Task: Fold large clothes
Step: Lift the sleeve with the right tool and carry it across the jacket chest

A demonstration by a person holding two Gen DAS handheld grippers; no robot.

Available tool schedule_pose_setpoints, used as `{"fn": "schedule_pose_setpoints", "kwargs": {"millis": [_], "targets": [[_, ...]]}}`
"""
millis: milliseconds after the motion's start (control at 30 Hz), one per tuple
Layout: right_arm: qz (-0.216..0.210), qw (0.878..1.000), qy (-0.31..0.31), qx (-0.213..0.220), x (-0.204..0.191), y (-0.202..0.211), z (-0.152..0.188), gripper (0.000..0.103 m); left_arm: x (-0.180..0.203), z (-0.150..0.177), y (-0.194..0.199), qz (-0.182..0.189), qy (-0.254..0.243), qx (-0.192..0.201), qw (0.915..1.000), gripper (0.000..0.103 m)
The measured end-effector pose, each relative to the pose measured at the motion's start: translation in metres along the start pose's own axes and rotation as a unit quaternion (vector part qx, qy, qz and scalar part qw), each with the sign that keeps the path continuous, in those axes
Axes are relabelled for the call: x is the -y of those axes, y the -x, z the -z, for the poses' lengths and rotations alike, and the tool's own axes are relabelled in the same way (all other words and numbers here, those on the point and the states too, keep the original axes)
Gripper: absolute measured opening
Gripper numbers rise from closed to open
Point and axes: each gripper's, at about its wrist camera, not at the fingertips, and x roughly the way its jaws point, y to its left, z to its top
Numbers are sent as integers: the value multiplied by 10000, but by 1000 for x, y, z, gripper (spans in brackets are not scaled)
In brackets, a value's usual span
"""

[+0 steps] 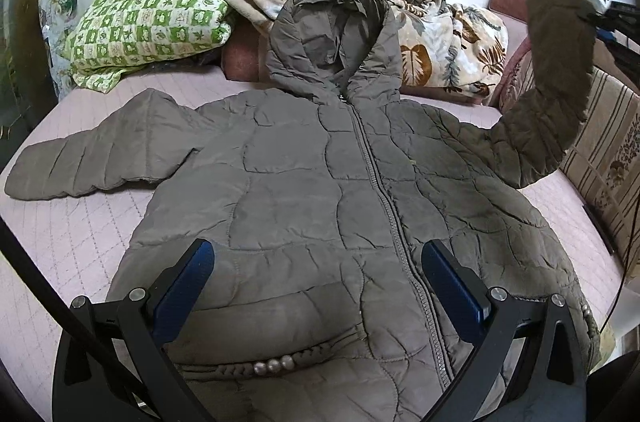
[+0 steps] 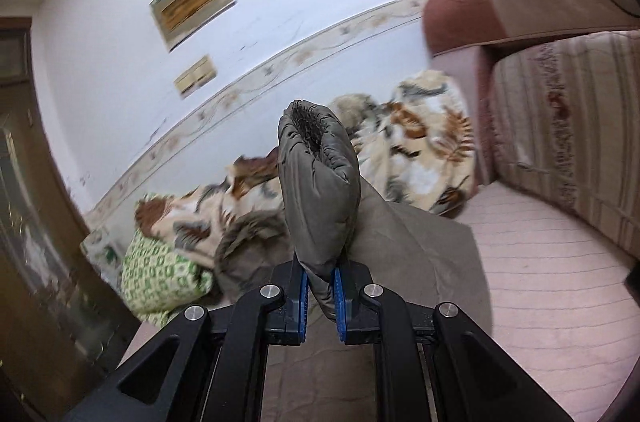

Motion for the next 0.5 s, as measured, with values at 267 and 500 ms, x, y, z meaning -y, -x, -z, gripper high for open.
{"fn": "schedule_pose_setpoints", "kwargs": {"millis": [267, 500], "targets": [[-310, 9983, 270, -415, -39, -28, 30, 11, -10, 1, 6, 35, 79, 31, 10000, 103], [-482, 9951, 466, -732, -70, -54, 55, 11, -24, 3, 11, -31, 200, 43, 9998, 103]]}}
